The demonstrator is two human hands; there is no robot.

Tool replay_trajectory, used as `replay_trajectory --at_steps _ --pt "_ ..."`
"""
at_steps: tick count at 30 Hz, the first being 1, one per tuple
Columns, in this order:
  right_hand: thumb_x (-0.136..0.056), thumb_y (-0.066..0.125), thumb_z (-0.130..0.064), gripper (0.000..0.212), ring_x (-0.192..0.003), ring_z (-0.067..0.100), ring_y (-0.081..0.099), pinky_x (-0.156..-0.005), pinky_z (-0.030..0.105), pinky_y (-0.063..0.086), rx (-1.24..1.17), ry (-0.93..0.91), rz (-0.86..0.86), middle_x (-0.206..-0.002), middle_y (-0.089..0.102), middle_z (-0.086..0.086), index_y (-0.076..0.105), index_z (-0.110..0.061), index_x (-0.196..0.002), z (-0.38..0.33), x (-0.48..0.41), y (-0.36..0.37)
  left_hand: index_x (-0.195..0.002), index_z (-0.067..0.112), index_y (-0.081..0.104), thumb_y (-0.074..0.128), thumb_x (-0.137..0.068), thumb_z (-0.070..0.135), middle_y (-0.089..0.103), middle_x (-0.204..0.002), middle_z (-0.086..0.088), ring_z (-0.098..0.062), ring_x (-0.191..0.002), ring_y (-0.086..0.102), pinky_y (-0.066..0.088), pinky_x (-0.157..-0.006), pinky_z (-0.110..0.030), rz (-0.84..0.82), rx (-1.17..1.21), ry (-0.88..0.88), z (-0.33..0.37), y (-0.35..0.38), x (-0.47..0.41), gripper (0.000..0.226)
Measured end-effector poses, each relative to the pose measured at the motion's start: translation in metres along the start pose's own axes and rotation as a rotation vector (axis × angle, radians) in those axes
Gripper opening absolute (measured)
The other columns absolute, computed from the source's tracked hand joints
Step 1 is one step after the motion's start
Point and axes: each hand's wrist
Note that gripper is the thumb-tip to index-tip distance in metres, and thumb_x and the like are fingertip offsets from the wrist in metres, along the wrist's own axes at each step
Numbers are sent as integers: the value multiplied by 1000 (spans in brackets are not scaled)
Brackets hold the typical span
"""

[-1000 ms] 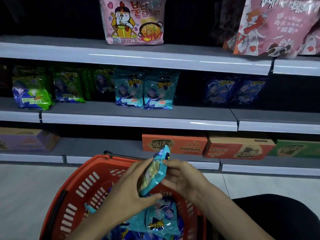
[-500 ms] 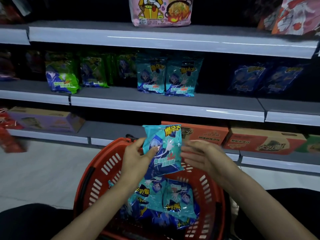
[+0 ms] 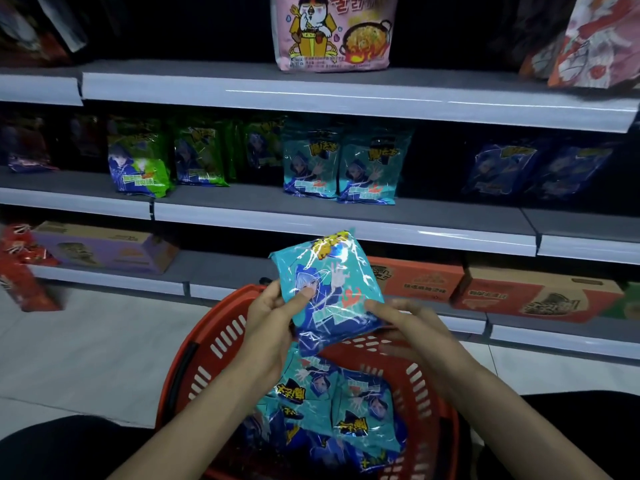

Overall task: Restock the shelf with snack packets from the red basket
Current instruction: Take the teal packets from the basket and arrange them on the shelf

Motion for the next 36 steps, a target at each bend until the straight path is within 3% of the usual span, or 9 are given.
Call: replay_trajectory --at_steps 2,5,8,12,16,21,24,29,36 --pt "-79 86 -39 54 -103 19 76 -99 45 58 -23 -60 -13 -109 79 4 66 -14 -123 -2 -1 -1 -125 11 68 68 -96 9 79 -113 -9 -27 -99 78 65 -73 -38 -10 -41 18 3 0 1 29" --pt "-86 82 -32 46 -108 22 75 -107 49 52 -41 -95 -127 -112 79 5 68 -14 -125 -4 0 -2 -129 13 66 70 -96 10 79 -116 -8 -30 -104 77 65 -81 -45 -40 -100 36 4 3 5 33" --pt "-92 76 -18 31 -105 28 76 -104 49 55 -81 -114 -143 -111 79 9 70 -9 -121 -2 1 -2 -129 14 65 72 -94 12 78 -117 -7 -31 -104 77 63 -86 -49 -79 -129 54 5 7 8 36" --pt "-94 72 -14 27 -104 31 76 -103 51 55 -158 -111 -118 -112 79 12 70 -6 -120 0 -1 -3 -124 14 69 73 -84 25 79 -113 -7 -26 -100 78 65 -77 -37 -107 -84 72 10 9 11 41" --pt "-95 69 -13 24 -105 31 75 -99 46 58 -219 -127 -94 -112 79 12 71 -8 -119 -2 -1 -6 -128 16 67 71 -92 26 78 -116 -5 -22 -102 77 64 -75 -31 -100 -116 43 10 7 10 37" --pt "-95 69 -14 24 -105 29 76 -89 36 62 -271 -127 -96 -113 79 12 71 -8 -118 -3 -1 -8 -129 19 67 76 -81 36 78 -118 -3 -23 -105 76 62 -86 -44 -118 -184 49 8 7 11 52" --pt "-95 70 -13 24 -104 29 76 -87 36 63 -285 -128 -89 -112 79 12 70 -8 -119 -4 -1 -8 -128 21 67 82 -77 32 77 -119 -1 -23 -107 76 60 -91 -48 -104 -240 71 6 6 9 55" --pt "-93 72 -10 27 -102 30 77 -86 40 64 -276 -157 -66 -110 79 12 69 -9 -120 -5 2 -5 -121 21 69 80 -88 12 79 -113 4 -17 -107 75 64 -87 -40 -55 -373 131 -2 1 5 36" --pt "-89 78 -8 33 -92 28 79 -72 39 66 -169 -295 27 -98 81 10 54 2 -110 -7 3 4 -114 23 71 82 -87 15 79 -111 6 -14 -106 74 63 -90 -44 13 -448 160 -9 -4 1 30"
Point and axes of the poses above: each hand's wrist, its own x-axis away from the middle knuckle, its own y-axis out of the palm, z = x × y
